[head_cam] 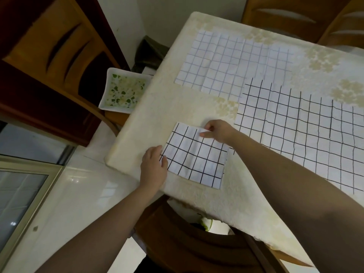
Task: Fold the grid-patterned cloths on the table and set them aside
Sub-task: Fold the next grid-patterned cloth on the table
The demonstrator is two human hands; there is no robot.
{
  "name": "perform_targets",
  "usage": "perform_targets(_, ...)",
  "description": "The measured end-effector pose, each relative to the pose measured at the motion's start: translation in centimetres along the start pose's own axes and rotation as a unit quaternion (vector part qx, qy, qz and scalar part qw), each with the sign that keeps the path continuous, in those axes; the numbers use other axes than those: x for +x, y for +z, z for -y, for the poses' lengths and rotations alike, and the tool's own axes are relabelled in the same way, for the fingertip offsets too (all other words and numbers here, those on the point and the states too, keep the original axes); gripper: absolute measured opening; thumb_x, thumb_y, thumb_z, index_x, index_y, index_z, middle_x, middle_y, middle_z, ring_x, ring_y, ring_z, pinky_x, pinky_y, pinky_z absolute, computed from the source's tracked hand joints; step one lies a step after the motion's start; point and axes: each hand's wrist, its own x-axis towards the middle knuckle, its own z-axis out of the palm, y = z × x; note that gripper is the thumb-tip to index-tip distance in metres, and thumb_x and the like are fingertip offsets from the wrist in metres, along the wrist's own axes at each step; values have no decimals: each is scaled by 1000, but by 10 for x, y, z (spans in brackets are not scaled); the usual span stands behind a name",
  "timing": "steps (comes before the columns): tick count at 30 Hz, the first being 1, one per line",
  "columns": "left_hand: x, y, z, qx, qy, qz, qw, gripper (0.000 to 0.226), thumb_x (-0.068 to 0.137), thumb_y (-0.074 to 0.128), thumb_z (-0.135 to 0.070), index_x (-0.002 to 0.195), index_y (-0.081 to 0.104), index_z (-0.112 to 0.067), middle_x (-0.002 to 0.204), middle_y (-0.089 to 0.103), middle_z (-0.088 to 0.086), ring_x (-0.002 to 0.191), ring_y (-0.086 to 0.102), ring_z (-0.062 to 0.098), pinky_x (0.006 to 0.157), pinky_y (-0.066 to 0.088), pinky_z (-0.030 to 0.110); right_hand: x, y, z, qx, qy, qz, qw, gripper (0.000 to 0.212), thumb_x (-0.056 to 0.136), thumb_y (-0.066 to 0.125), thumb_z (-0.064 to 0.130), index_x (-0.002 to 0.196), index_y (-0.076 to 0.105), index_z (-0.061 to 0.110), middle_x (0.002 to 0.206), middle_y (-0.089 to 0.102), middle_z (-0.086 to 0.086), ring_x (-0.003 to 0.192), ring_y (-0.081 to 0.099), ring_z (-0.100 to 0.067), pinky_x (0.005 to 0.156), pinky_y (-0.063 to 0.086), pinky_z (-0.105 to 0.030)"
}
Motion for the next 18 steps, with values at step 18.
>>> perform_targets(18, -5, -12, -49, -342, -149, 69, 925, 54, 97, 55, -37, 145, 32, -30, 125, 55, -2, 113, 55, 14, 96, 42, 29, -111, -12, 12, 275, -96, -146, 945, 34, 91, 69, 22, 123, 62, 31, 70, 34, 8, 63, 35, -9, 58, 34, -16)
